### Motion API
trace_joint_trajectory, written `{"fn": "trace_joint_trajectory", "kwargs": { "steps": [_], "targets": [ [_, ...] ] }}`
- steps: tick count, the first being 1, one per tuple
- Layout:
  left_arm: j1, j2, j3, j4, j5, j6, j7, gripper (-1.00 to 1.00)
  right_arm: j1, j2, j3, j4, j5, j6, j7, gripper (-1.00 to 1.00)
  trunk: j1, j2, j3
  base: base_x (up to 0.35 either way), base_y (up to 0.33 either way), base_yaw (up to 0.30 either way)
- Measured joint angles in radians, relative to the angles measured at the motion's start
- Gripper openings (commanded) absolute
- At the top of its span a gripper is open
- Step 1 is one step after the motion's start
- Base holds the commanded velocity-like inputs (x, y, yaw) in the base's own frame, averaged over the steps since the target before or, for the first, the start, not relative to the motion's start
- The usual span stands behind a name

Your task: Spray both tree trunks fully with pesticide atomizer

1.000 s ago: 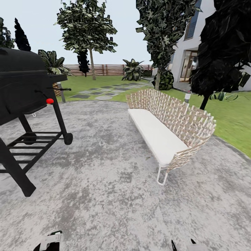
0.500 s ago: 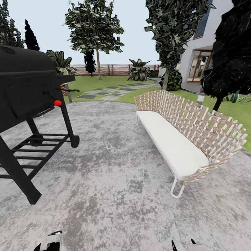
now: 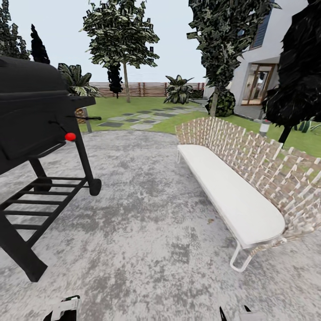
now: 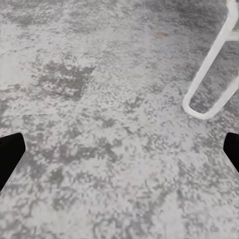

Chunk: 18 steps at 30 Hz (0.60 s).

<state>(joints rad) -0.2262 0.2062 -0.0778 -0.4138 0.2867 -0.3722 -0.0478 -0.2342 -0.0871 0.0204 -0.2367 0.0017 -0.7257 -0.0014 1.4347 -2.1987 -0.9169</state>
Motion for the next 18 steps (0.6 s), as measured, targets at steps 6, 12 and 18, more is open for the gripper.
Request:
{"fn": "trace_joint_trajectory", "kwargs": {
  "steps": [6,12,18],
  "targets": [
    [0.0,0.001,0.0,0.0,0.0,0.0,0.0,-1.0,0.0,0.0,0.0,-0.001,-0.001,0.0,0.0,1.0,0.0,0.0,0.0,0.338,0.075,0.0],
    [0.0,0.001,0.001,0.0,0.0,0.001,0.0,-1.0,0.0,0.0,0.001,0.0,0.001,0.0,0.0,1.0,0.0,0.0,0.0,0.338,0.074,0.0],
    [0.0,0.001,0.001,0.0,0.0,0.001,0.001,-1.0,0.0,0.0,0.001,0.0,0.001,0.0,0.0,1.0,0.0,0.0,0.0,0.338,0.074,0.0]
  ]
}}
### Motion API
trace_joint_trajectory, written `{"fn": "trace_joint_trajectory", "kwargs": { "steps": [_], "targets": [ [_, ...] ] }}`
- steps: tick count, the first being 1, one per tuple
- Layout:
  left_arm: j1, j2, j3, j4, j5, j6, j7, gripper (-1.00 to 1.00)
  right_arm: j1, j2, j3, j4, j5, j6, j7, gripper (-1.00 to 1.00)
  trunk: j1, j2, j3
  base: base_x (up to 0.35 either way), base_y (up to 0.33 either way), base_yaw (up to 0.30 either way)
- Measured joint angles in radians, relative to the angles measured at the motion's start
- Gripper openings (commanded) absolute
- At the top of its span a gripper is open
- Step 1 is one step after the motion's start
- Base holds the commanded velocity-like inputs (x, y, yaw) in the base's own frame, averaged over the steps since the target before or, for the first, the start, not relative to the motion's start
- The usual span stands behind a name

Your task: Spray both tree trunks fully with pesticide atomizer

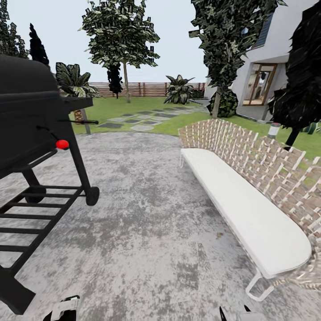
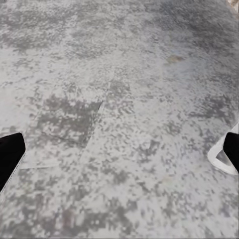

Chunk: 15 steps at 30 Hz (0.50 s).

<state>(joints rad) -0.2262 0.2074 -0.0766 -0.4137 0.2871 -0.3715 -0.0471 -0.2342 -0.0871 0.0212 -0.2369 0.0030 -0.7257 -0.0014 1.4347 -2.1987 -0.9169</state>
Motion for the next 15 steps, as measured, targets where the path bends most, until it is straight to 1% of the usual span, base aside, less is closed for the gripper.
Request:
{"fn": "trace_joint_trajectory", "kwargs": {
  "steps": [6,8,12,15],
  "targets": [
    [0.0,0.0,0.0,0.0,0.0,0.001,0.0,-1.0,0.0,0.0,0.0,0.0,0.0,0.0,0.0,1.0,0.0,0.0,0.0,0.338,0.074,-0.009],
    [0.0,0.0,0.0,0.0,0.0,0.0,0.0,-1.0,0.0,0.0,0.0,0.0,0.0,0.0,0.0,1.0,0.0,0.0,0.0,0.338,0.074,-0.119],
    [0.0,0.0,0.0,0.0,0.0,0.0,0.0,-1.0,0.0,0.0,0.0,0.001,0.0,0.0,0.0,1.0,0.0,0.0,0.0,0.338,0.074,-0.186],
    [0.0,-0.001,0.0,0.0,0.0,0.0,0.0,-1.0,0.0,0.0,0.0,0.001,0.0,0.0,0.0,1.0,0.0,0.0,0.0,0.338,0.073,-0.059]
  ]
}}
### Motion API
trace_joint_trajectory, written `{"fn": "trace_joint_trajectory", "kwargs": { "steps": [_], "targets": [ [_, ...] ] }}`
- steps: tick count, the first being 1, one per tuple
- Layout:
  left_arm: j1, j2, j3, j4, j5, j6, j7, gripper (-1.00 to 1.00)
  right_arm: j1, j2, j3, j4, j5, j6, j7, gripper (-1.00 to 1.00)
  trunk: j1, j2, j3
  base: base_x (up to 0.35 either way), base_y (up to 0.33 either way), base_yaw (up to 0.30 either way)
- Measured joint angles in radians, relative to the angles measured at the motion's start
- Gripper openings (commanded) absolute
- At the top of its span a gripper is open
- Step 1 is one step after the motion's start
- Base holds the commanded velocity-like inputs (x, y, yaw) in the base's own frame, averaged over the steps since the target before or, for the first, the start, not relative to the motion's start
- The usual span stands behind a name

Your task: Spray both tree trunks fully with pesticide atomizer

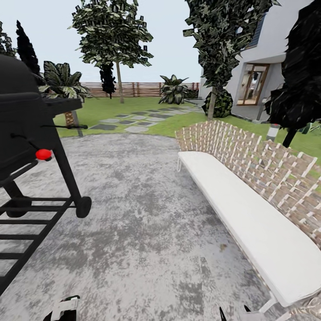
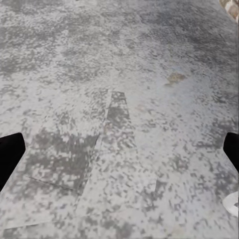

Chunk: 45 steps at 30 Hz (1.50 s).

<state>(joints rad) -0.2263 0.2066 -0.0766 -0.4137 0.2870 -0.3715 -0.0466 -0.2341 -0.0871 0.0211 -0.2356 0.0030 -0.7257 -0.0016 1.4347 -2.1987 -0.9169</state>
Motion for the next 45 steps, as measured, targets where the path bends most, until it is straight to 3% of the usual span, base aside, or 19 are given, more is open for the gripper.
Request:
{"fn": "trace_joint_trajectory", "kwargs": {
  "steps": [45],
  "targets": [
    [0.0,-0.001,-0.001,0.015,0.002,-0.002,-0.001,-1.0,0.0,0.0,0.0,0.0,0.001,0.0,0.0,1.0,0.0,0.0,0.0,0.338,0.058,-0.001]
  ]
}}
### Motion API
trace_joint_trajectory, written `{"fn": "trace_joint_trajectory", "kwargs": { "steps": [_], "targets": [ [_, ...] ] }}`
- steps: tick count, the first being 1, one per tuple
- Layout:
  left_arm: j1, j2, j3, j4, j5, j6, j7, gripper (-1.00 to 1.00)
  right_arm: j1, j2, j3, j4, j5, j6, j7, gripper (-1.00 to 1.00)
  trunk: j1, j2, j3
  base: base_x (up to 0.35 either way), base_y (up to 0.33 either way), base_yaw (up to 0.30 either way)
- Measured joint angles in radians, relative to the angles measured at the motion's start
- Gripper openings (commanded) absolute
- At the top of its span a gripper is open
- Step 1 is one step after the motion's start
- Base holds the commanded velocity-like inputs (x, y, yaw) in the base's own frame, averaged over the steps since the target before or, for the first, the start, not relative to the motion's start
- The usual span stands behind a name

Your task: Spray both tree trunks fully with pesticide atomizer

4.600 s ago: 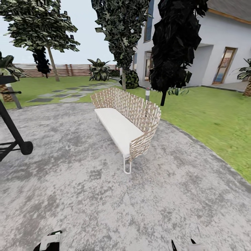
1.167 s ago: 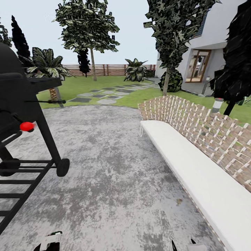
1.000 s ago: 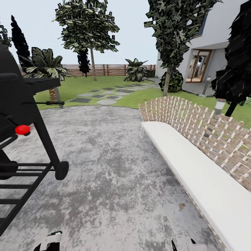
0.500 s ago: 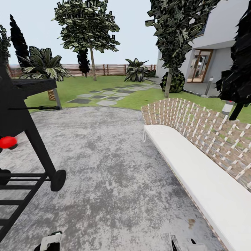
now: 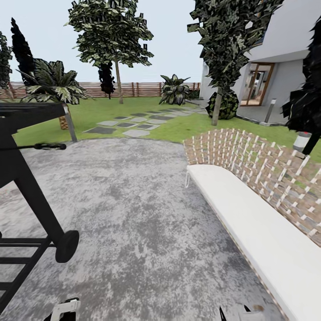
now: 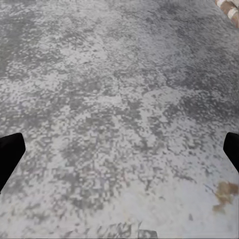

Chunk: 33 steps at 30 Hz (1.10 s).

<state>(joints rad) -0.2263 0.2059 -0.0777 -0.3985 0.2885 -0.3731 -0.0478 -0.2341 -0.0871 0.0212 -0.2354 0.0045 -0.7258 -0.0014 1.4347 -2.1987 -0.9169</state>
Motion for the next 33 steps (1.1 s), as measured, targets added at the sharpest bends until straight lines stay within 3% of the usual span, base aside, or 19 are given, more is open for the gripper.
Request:
{"fn": "trace_joint_trajectory", "kwargs": {
  "steps": [33],
  "targets": [
    [0.0,0.0,0.001,0.0,0.0,0.0,0.0,-1.0,0.0,0.001,0.001,0.0,0.0,0.0,0.0,1.0,0.0,0.0,0.0,0.339,0.0,0.013]
  ]
}}
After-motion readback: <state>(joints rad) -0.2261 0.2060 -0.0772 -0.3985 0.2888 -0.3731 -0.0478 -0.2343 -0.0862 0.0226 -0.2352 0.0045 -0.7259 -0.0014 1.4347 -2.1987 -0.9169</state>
